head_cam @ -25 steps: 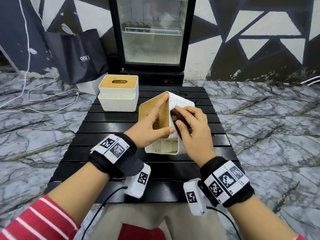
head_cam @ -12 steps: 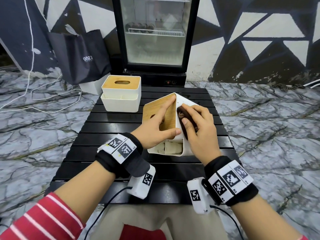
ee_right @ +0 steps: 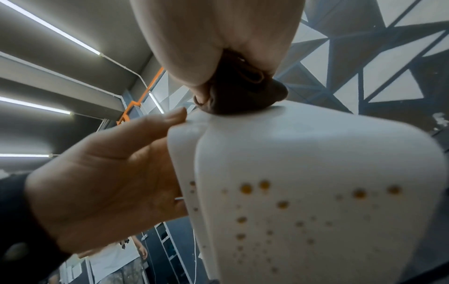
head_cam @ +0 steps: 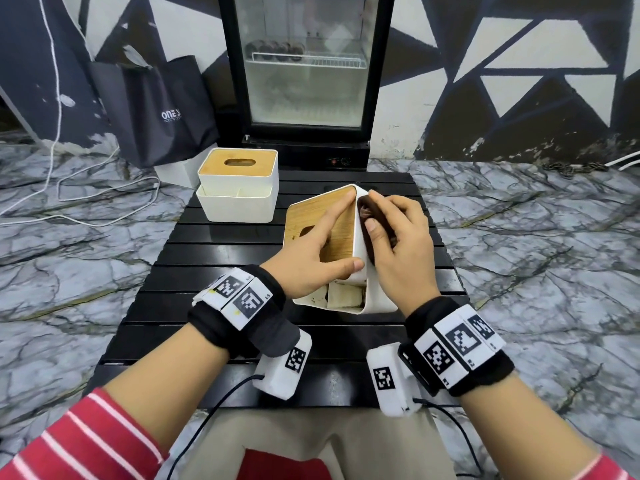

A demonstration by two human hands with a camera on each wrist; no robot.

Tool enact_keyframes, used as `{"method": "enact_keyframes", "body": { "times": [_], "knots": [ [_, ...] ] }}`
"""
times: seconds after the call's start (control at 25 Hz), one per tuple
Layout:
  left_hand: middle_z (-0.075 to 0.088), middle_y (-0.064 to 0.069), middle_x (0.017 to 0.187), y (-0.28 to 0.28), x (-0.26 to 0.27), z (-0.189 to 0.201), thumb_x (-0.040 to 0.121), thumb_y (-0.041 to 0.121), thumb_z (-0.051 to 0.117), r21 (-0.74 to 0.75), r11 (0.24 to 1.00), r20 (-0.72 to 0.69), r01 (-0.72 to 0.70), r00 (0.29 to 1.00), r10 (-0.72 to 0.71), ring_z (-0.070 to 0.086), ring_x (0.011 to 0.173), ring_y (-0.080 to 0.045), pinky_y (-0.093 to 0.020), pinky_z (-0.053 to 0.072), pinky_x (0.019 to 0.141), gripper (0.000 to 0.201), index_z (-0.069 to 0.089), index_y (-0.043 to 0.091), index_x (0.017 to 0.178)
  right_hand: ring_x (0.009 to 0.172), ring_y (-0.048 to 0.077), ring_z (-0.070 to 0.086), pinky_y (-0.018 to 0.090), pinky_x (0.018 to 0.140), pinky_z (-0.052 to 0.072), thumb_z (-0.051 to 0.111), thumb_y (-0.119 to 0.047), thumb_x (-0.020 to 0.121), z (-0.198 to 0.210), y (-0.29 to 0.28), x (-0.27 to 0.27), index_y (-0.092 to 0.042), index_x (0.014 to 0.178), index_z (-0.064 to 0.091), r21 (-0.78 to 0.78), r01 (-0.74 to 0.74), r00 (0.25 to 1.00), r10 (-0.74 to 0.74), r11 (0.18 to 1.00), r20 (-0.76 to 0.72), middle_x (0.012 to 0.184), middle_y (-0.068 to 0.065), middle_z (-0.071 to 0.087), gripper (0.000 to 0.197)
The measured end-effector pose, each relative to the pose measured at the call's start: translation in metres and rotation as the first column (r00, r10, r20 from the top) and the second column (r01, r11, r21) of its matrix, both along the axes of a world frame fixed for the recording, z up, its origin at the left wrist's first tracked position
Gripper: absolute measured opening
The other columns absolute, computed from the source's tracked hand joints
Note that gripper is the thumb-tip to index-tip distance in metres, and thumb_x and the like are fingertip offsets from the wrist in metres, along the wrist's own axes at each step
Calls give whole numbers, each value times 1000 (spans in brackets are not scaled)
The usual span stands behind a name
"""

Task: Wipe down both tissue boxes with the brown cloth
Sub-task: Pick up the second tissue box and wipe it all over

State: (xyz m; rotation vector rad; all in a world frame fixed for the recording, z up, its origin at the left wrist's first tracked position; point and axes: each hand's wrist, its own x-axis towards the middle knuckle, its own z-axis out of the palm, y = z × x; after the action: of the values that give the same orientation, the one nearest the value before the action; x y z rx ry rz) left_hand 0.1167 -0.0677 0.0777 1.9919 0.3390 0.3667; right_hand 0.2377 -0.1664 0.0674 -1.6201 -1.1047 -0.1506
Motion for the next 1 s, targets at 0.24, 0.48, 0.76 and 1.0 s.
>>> {"method": "enact_keyframes", "body": {
  "times": [0.24, 0.48, 0.76, 1.0],
  "knots": [
    [43, 3, 134, 3, -1, 0, 79, 27, 65, -42, 999, 23, -22, 999, 23, 53, 108, -20, -31, 55, 87, 89, 9, 53, 142, 109, 22, 44, 20, 93, 29, 45, -22, 88, 2, 6, 10, -18, 127, 52, -40, 7, 1000, -7, 999, -6, 116, 1, 47, 40],
    [39, 8, 138, 8, 0, 0, 77, 29, 63, -32, 999, 34, -13, 999, 14, 52, 108, -17, -21, 50, 81, 89, 6, 53, 141, 115, 8, 35, 21, 102, 25, 40, -14, 90, 2, 11, 0, -20, 131, 46, -67, -78, 995, 82, 995, 60, 127, 0, 48, 42],
    [28, 43, 124, 12, -1, 3, 76, 35, 64, -2, 998, 25, -55, 998, 55, 51, 115, -19, -36, 45, 101, 86, 9, 54, 139, 119, 20, 41, 32, 103, 30, 41, -10, 92, -4, 18, 27, -18, 130, 46, -131, -48, 998, 44, 990, -32, 127, 4, 50, 39],
    [49, 3, 123, 14, 1, 0, 89, 14, 62, -55, 996, 25, -63, 998, 64, 53, 97, 1, -10, 45, 75, 83, 6, 49, 139, 117, 20, 40, 23, 97, 26, 43, -7, 92, -20, -4, 14, -19, 128, 48, -168, -12, 996, -4, 986, -91, 126, 1, 49, 38]
  ]
}}
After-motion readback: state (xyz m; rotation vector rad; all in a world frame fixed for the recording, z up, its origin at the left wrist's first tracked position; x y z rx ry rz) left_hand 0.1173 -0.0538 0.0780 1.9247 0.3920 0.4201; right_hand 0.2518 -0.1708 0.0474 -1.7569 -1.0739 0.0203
